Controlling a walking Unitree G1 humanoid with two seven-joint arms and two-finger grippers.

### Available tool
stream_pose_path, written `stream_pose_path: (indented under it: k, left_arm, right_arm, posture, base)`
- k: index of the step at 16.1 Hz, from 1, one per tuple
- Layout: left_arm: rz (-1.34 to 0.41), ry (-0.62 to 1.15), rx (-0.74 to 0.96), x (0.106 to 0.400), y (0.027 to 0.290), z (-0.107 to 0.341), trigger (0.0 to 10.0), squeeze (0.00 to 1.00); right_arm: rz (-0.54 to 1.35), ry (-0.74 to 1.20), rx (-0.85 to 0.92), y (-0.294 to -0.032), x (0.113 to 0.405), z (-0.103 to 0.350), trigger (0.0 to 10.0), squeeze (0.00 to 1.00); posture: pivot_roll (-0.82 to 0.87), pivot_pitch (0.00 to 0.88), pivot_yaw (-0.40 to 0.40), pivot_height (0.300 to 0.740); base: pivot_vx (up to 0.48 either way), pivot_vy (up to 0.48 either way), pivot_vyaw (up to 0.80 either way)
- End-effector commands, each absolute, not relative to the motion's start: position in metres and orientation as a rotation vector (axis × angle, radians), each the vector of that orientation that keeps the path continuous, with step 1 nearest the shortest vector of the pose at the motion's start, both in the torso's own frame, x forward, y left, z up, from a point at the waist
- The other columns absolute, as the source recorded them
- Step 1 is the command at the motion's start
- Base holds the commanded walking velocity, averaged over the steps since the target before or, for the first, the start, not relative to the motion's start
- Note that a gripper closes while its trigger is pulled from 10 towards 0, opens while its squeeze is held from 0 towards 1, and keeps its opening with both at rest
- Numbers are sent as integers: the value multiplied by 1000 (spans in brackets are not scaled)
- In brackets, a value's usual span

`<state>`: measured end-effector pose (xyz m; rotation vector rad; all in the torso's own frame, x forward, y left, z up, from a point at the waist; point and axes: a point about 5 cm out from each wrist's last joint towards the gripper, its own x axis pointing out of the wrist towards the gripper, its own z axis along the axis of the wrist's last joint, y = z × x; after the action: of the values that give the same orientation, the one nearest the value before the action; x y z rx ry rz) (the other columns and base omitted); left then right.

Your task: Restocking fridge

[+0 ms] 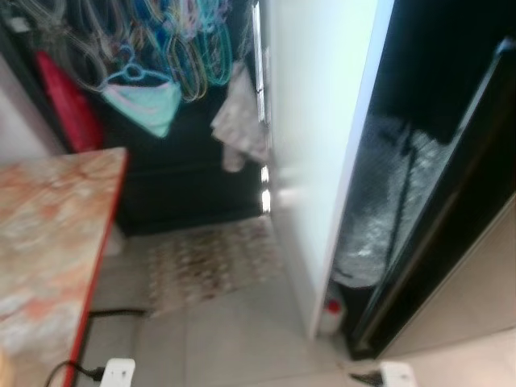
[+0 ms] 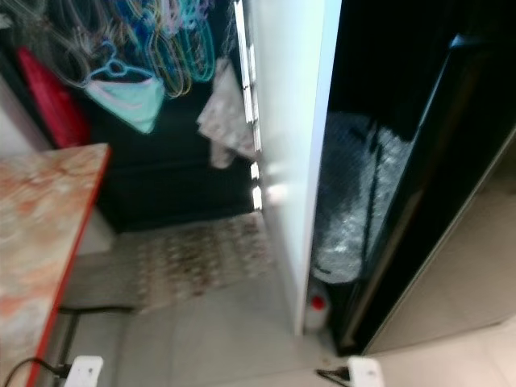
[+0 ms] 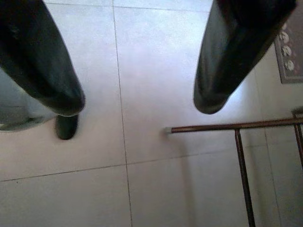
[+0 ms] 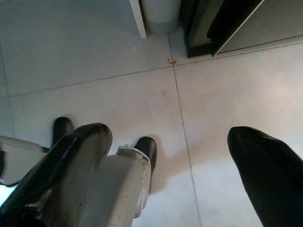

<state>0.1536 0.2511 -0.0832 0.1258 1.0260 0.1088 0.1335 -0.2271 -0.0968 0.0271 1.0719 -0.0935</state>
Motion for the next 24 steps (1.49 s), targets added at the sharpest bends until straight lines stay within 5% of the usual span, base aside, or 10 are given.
stream_pose_path:
  k: [1,24]
  left_arm:
    - [134,1042,149,150,264,-81,10000,0]
    - [170,1033,81,149,247,-87,10000,0]
  right_arm:
    - [-65,1065,38,-216,138,-98,10000,0]
    - [12,1093,-96,-231,139,-94,10000,0]
  posture:
    - [18,0,73,740]
    - [49,0,-31,740]
  base:
    - [0,0,794]
    - [0,0,796]
